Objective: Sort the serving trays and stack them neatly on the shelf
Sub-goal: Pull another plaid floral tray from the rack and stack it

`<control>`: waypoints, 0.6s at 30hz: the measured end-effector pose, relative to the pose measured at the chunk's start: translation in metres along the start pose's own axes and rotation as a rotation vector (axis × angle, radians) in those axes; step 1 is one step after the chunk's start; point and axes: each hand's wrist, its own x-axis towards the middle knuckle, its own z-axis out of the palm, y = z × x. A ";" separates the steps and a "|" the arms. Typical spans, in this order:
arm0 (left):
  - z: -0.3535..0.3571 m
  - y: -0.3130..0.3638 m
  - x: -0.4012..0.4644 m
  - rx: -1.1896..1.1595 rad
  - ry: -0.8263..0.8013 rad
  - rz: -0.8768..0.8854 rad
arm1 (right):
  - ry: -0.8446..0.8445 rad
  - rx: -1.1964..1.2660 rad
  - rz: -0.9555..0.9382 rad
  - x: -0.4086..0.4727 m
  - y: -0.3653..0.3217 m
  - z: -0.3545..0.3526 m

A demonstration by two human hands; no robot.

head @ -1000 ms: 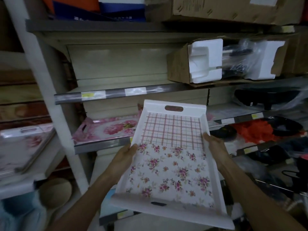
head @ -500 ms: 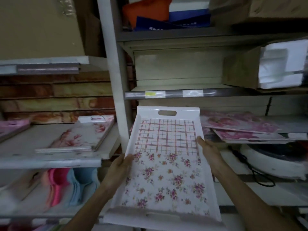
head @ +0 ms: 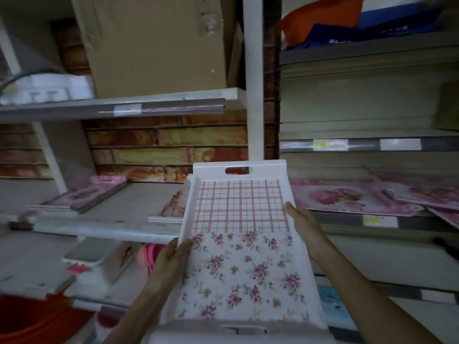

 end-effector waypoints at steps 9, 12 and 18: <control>-0.093 -0.022 0.045 -0.005 0.086 -0.015 | -0.137 0.004 0.009 0.016 0.014 0.105; -0.108 -0.029 0.074 -0.018 0.132 -0.027 | -0.151 -0.033 -0.011 0.024 0.019 0.125; -0.115 -0.021 0.132 -0.056 0.174 -0.015 | -0.131 -0.116 -0.070 0.052 0.021 0.149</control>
